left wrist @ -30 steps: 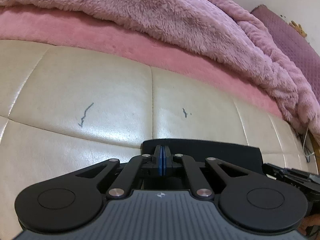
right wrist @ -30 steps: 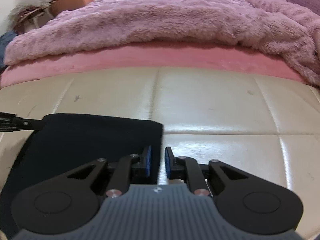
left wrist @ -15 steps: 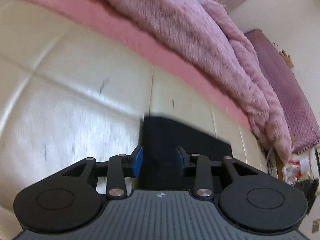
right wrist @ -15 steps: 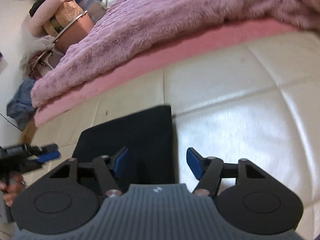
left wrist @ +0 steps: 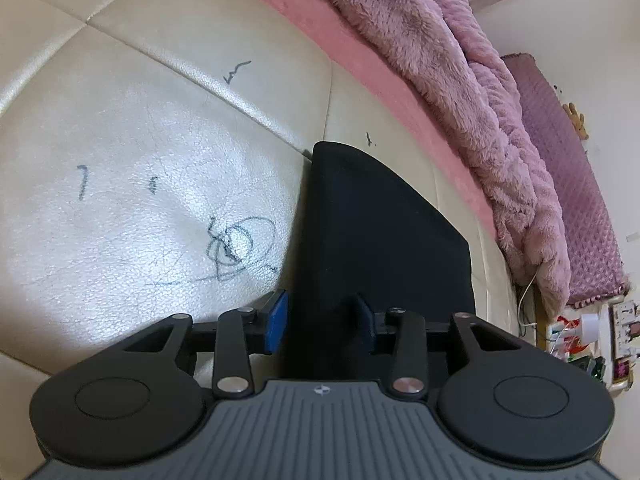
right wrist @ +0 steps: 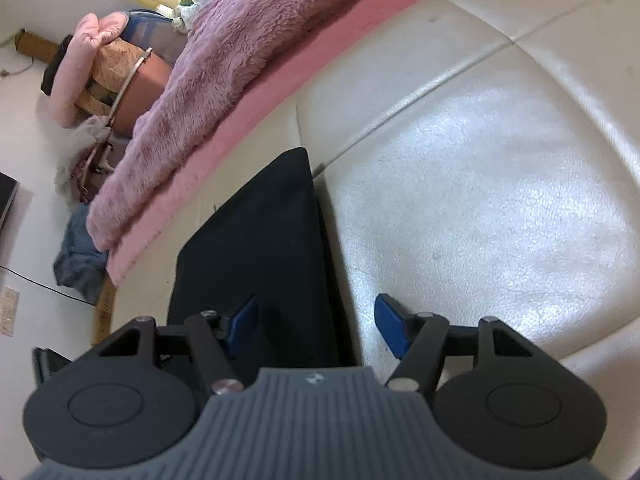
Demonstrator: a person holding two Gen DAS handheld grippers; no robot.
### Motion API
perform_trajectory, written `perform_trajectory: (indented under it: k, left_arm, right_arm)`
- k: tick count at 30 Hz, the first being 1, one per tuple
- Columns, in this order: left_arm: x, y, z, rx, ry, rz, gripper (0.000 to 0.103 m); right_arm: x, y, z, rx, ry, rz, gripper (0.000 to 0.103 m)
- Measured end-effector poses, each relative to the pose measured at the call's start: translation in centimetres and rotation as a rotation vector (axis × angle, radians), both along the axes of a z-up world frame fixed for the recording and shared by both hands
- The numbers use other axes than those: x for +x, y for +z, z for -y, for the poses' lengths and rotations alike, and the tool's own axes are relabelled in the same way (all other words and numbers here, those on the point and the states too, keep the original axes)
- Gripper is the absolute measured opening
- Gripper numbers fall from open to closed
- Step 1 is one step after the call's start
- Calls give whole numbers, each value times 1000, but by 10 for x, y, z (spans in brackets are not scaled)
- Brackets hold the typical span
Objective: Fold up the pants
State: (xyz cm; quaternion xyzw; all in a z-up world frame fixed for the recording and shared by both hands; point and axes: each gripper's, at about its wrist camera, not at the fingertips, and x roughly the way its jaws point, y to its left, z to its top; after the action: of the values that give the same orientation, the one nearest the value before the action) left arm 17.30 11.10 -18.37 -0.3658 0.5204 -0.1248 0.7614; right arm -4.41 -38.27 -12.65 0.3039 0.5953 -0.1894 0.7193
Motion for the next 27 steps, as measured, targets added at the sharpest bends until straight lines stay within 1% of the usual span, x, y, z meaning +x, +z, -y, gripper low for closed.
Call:
perform_trajectory:
  k: [5, 8, 10, 12, 13, 14, 15, 17, 19, 21, 22, 24, 27]
  left_arm:
    - [4, 1, 5, 21, -27, 8, 45]
    - [8, -1, 6, 15, -32, 6, 45]
    - [9, -1, 6, 13, -34, 6, 45]
    - [10, -2, 6, 13, -35, 6, 44]
    - [10, -2, 5, 12, -36, 7, 44]
    - [10, -3, 5, 12, -35, 7, 42]
    - [10, -3, 5, 12, -36, 6, 39]
    - [10, -2, 5, 7, -36, 10, 34]
    - [10, -1, 6, 24, -41, 13, 30]
    - [10, 2, 6, 33, -36, 15, 22]
    - [10, 4, 7, 32, -32, 17, 20]
    - [9, 9, 5, 37, -30, 29, 17]
    - [13, 20, -2, 68, -28, 49, 17]
  right_arm:
    - [8, -7, 3, 31, 29, 6, 62]
    - [16, -13, 3, 42, 54, 5, 60]
    - [18, -15, 3, 49, 64, 3, 55]
    - [20, -19, 3, 50, 70, -3, 45]
    - [21, -19, 3, 47, 76, -8, 43]
    - [22, -20, 4, 46, 80, -12, 40]
    - [23, -21, 5, 48, 80, -14, 36]
    - [22, -21, 6, 52, 80, -11, 34]
    - [22, -21, 6, 57, 75, -9, 30]
    - [21, -20, 5, 59, 71, -7, 23]
    - [22, -19, 5, 60, 71, -6, 22]
    - [25, -16, 3, 55, 75, -7, 18]
    - [34, -12, -5, 53, 98, -3, 16]
